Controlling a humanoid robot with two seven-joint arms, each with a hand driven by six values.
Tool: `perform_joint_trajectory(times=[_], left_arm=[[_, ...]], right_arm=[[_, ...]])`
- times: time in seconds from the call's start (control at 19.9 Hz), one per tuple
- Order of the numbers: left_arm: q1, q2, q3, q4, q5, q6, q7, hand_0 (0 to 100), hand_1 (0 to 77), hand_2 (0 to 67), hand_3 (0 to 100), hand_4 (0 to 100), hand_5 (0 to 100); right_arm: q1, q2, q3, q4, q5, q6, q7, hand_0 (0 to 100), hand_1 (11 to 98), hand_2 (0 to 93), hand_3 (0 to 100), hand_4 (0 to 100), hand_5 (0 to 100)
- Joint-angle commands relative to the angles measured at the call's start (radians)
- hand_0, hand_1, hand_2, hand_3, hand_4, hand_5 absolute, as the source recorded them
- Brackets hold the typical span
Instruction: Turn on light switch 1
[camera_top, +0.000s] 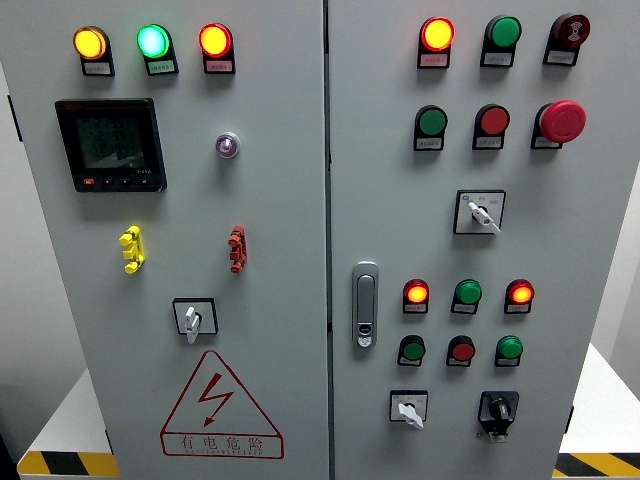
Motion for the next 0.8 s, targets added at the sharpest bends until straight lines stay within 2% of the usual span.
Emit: perform_joint_trajectory(times=[0.0, 0.05, 0.1, 0.15, 0.35, 0.45, 0.55, 0.65, 0.75], left_arm=[[-0.007, 0.007, 0.013, -0.090, -0.099, 0.000, 0.000, 0, 2.7, 0.0, 0, 0, 0], [-0.008, 0.010, 0.021, -0.130, -0.120, 0.000, 0.000, 0, 3.9, 0.7, 0, 0, 0], [-0.008, 0.022, 0.039, -0.168, -0.125, 0.003, -0.002, 0, 5.6, 1.9, 0, 0, 0], [-0.004, 0.026, 0.076, -0.214, -0.127, 0.005, -0.002, 0, 6.9, 3.5, 0, 0, 0], [-0.001, 0.034, 0.113, -0.337, -0.128, 0.069, -0.002, 0, 8.0, 5.2, 1, 2, 0], [0.001, 0.034, 0.113, -0.400, -0.128, 0.074, 0.000, 0, 8.0, 6.2, 3, 4, 3], [-0.001, 0.028, 0.095, -0.477, -0.127, 0.077, 0.007, 0, 7.6, 7.1, 5, 5, 6], [0.001, 0.019, 0.040, -0.569, -0.122, 0.090, 0.021, 0, 7.7, 8.5, 7, 6, 8], [0.001, 0.004, 0.007, -0.664, -0.119, 0.097, 0.062, 0, 8.5, 10.9, 9, 8, 12]], right_arm=[[0.000, 0.0001, -0.001, 0.000, 0.000, -0.001, 0.000, 0, 19.4, 0.0, 20, 19, 10], [0.000, 0.0001, -0.001, 0.000, 0.000, 0.000, 0.000, 0, 19.3, 0.0, 20, 19, 10], [0.000, 0.0001, 0.000, 0.000, 0.000, 0.000, 0.000, 0, 19.4, 0.0, 20, 19, 10], [0.000, 0.0001, 0.000, 0.000, 0.000, 0.000, 0.000, 0, 19.0, 0.0, 20, 19, 10], [0.000, 0.0001, -0.001, 0.000, 0.000, -0.001, 0.000, 0, 19.3, 0.0, 20, 19, 10], [0.000, 0.0001, -0.001, 0.000, 0.000, 0.000, 0.000, 0, 19.4, 0.0, 20, 19, 10], [0.000, -0.0014, -0.001, 0.000, 0.000, 0.000, 0.000, 0, 19.8, 0.0, 20, 19, 10], [0.000, 0.0001, -0.001, 0.000, 0.000, 0.000, 0.000, 0, 19.8, 0.0, 20, 19, 10], [0.000, 0.0001, 0.000, 0.000, 0.000, 0.000, 0.000, 0, 19.8, 0.0, 20, 19, 10]])
